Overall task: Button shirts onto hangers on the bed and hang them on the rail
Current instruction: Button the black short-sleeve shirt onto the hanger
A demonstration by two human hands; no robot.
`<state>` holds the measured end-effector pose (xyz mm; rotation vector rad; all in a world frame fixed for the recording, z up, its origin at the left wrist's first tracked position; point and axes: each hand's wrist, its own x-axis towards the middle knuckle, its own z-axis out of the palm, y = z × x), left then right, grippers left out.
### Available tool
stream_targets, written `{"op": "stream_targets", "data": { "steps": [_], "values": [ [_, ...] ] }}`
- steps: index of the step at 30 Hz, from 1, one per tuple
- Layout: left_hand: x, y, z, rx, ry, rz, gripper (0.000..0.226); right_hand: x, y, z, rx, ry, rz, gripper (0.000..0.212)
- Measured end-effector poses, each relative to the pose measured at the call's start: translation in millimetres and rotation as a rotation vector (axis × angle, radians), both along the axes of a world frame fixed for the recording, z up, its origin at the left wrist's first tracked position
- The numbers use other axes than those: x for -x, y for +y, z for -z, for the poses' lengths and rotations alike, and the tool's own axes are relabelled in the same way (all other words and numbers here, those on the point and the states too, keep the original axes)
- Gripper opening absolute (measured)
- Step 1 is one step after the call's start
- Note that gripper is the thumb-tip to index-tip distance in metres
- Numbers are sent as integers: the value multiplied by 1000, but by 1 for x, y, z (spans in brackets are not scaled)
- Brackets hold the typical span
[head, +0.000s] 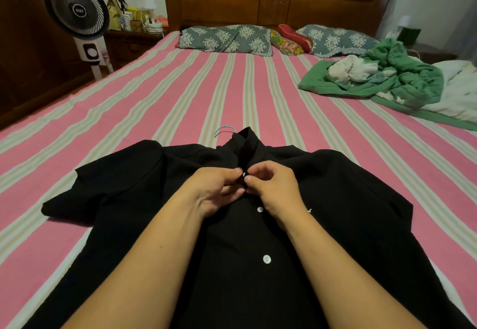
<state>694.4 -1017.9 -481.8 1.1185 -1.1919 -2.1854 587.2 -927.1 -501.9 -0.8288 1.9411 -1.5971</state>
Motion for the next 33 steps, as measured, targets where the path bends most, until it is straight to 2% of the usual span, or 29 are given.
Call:
{"op": "stream_targets", "data": {
  "steps": [4, 9, 12, 16, 21, 24, 26, 28, 30, 31, 33],
  "values": [
    [3, 0, 3, 120, -80, -14, 15, -1, -1, -1, -14, -4, 4, 13],
    [6, 3, 7, 512, -310, -16, 32, -2, 2, -6, -67, -32, -33, 8],
    [6, 8, 5, 658, -369, 5, 38, -2, 3, -8, -83, -46, -10, 6],
    [8, 8, 8, 671, -348, 38, 36, -1, 3, -8, -69, -155, 8, 7],
    [4, 3, 10, 608, -295, 101, 24, 1, 4, -6, -68, -193, -22, 9],
    [6, 4, 15, 754, -363, 42, 8, -2, 6, -12, -65, -274, -122, 11],
    [8, 7, 14, 695, -335, 22, 3, 0, 4, -16, -117, -206, -8, 16],
    [8, 6, 12, 486, -226, 3, 4, 10, 5, -21, -136, 29, 295, 21],
    [5, 2, 7, 328, -140, -18, 11, 16, 14, -39, -71, 242, 531, 19],
    [4, 2, 5, 276, -109, -19, 15, 19, 17, -48, -62, 289, 579, 17],
    [1, 2, 2, 192, -52, -22, 20, 31, 3, -62, -140, 266, 553, 15]
  ]
}}
